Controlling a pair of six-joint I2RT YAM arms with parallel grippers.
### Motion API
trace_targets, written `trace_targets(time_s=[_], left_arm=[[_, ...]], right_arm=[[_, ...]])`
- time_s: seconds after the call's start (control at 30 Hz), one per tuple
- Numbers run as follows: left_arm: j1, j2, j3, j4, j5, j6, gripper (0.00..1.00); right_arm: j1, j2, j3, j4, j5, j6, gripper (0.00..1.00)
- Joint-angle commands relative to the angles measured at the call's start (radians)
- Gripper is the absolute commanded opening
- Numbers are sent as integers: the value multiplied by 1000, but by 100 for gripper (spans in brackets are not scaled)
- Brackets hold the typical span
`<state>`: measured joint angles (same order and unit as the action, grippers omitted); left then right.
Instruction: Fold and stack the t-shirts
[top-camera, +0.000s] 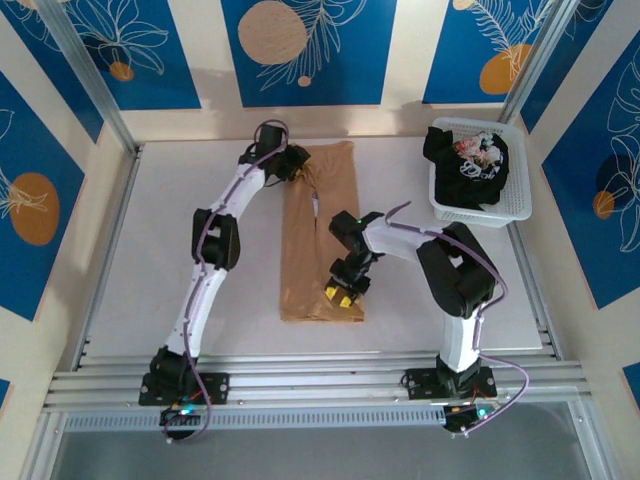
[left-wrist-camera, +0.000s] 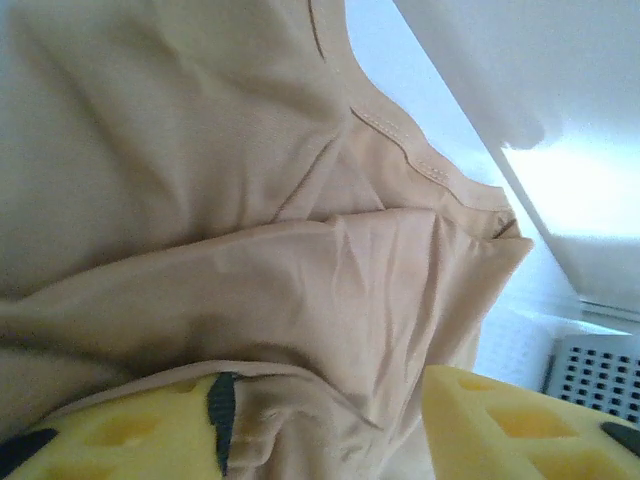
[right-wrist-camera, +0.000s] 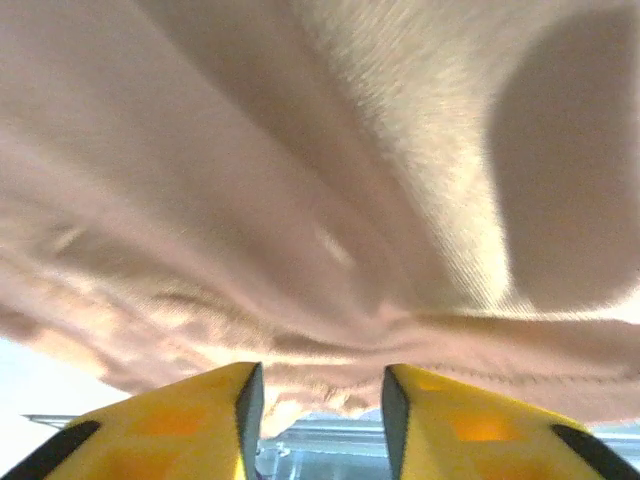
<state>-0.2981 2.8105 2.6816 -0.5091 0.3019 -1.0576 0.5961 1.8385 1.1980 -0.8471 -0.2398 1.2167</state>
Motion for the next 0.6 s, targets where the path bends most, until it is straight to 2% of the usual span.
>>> trace_targets(time_s=[0.0, 0.1, 0.13, 0.3, 0.37, 0.47, 0.57], left_arm=[[26, -212, -28, -158, -66, 117, 55], [32, -384, -252, -256, -64, 198, 55], [33, -458, -375, -271, -54, 222, 54], [14, -801, -1023, -245, 96, 301, 48], [-11, -912, -1250, -234, 151, 326, 48], [-69, -1044, -1521, -220, 214, 330, 49], [-153, -1112, -1697, -148, 274, 279, 51]], right_arm=[[-61, -109, 48, -105, 16, -6, 44], [-137, -196, 43, -151, 79, -108, 48], [-164, -222, 28, -145, 78, -145, 48], [-290, -301, -70, -90, -42, -384, 50], [-306, -298, -104, -107, -60, -445, 51], [-320, -288, -189, -60, -162, -496, 52], [-314, -254, -257, -25, -219, -508, 52]])
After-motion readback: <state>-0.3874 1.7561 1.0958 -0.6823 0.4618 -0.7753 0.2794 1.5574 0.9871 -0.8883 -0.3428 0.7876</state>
